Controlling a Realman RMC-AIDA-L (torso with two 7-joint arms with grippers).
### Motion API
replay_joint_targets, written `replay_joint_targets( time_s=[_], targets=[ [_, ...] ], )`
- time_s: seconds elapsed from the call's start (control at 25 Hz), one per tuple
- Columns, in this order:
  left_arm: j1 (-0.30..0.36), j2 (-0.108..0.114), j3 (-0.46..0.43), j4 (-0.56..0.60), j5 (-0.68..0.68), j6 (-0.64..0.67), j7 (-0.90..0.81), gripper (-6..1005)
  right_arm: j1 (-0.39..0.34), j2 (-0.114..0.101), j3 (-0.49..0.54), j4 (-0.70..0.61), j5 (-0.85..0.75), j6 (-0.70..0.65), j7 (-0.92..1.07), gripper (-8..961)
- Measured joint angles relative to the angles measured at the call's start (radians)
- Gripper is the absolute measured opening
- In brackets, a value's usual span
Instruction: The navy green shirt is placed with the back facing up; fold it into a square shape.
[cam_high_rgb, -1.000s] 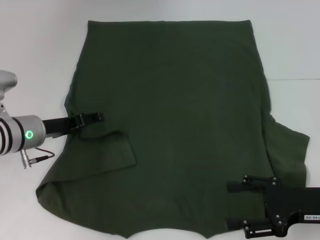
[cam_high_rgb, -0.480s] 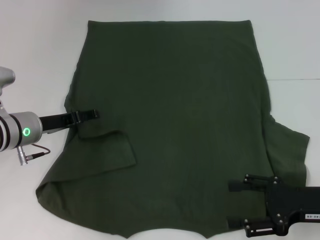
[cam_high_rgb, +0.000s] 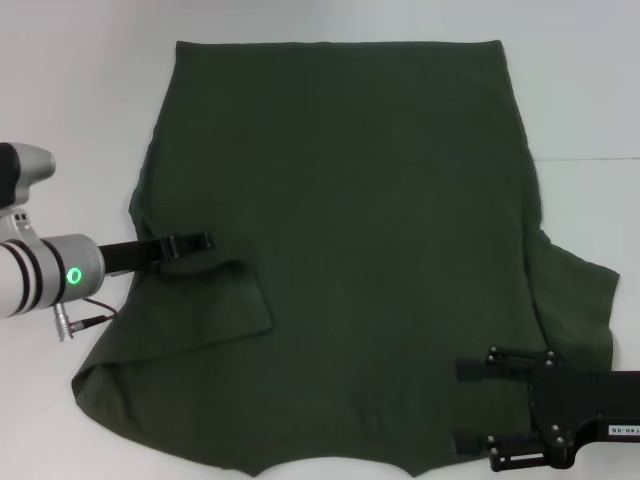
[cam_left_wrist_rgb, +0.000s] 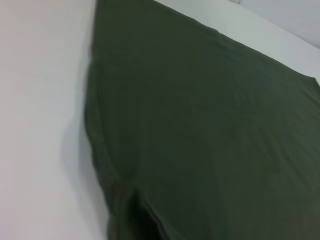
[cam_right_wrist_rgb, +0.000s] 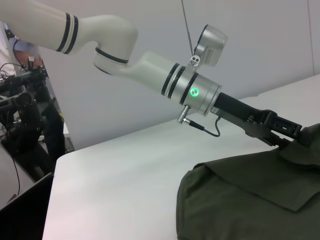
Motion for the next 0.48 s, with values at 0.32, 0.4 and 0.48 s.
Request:
replay_joint_targets(
  time_s=[0.32, 0.4, 0.48],
  targets=[
    [-0.037, -0.012, -0.01, -0.005, -0.113, 0.078, -0.017, 920, -0.002, -0.001, 0.0, 0.0, 0.0, 0.0, 0.0, 893],
    [-0.066, -0.018, -0.009, -0.007, -0.21, 0.091, 0.006, 920, -0.003, -0.001, 0.0, 0.0, 0.0, -0.001, 0.0, 893],
    [-0.098, -0.029, -0.01, -0.007, -0.276, 0.074, 0.061, 920, -0.004, -0.001, 0.0, 0.0, 0.0, -0.001, 0.0, 892]
  ],
)
